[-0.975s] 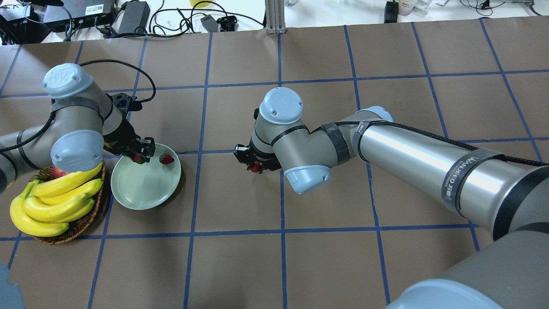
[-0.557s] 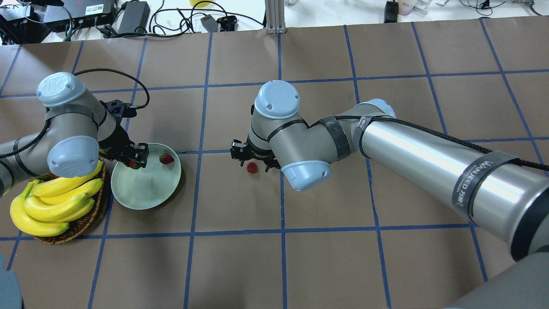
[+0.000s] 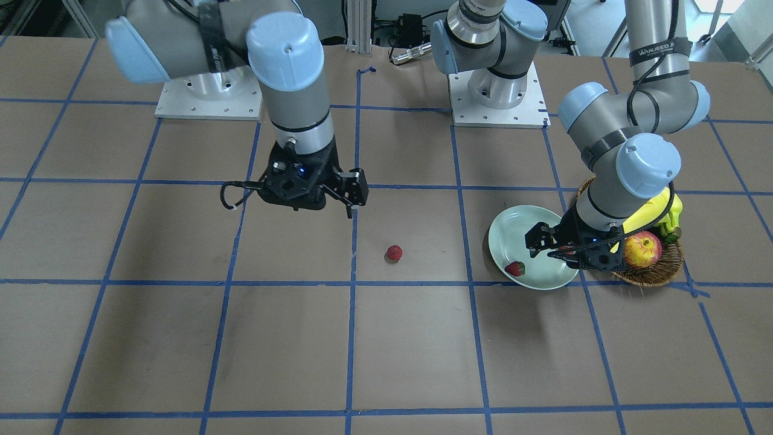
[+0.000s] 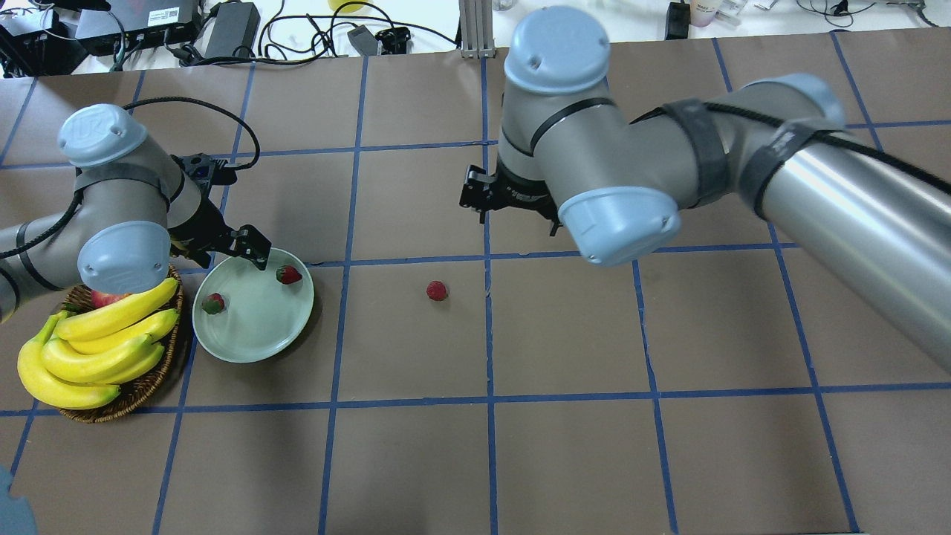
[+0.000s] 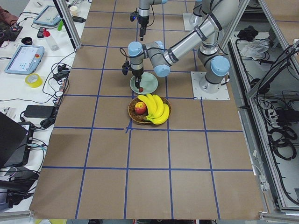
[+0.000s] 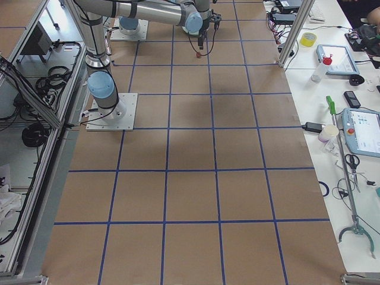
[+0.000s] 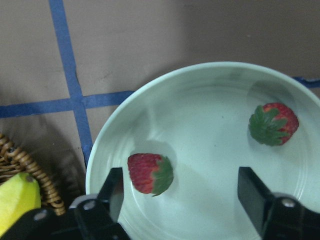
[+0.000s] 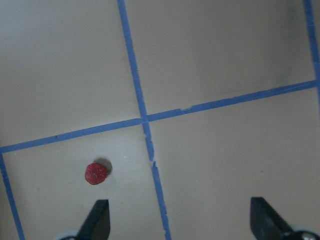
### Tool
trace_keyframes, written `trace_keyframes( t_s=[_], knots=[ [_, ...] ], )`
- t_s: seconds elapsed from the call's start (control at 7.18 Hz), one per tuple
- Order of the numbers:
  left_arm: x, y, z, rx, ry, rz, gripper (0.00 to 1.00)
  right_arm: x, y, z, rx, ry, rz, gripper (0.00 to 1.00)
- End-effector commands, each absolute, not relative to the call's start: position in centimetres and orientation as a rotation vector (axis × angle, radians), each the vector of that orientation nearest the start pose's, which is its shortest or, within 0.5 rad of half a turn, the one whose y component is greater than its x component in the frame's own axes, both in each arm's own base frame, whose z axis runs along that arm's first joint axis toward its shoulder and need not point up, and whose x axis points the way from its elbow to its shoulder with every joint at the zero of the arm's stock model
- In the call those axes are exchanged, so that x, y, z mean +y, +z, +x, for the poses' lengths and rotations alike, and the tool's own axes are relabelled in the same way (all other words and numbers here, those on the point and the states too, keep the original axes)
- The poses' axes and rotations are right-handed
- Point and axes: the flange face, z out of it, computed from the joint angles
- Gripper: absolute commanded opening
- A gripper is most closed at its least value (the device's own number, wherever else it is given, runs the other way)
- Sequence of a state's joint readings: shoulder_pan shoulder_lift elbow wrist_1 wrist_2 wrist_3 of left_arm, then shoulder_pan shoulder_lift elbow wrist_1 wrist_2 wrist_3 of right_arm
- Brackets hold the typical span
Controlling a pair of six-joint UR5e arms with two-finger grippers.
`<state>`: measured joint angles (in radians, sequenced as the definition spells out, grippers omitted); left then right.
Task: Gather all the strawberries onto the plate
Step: 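Reach the left gripper to the middle strawberry while the right arm returns to rest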
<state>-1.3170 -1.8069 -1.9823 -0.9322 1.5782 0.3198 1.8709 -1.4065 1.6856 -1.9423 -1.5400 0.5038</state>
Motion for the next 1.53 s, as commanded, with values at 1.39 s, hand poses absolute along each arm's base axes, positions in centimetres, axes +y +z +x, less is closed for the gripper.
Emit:
trace_keyframes(
  t_s=[1.39],
  knots=[
    [-48.8,16.9,-28.2,3.171,0.161,-0.293,0.62,-50.6,51.7,14.2,3.125,-0.083,0.134,1.0]
  ],
)
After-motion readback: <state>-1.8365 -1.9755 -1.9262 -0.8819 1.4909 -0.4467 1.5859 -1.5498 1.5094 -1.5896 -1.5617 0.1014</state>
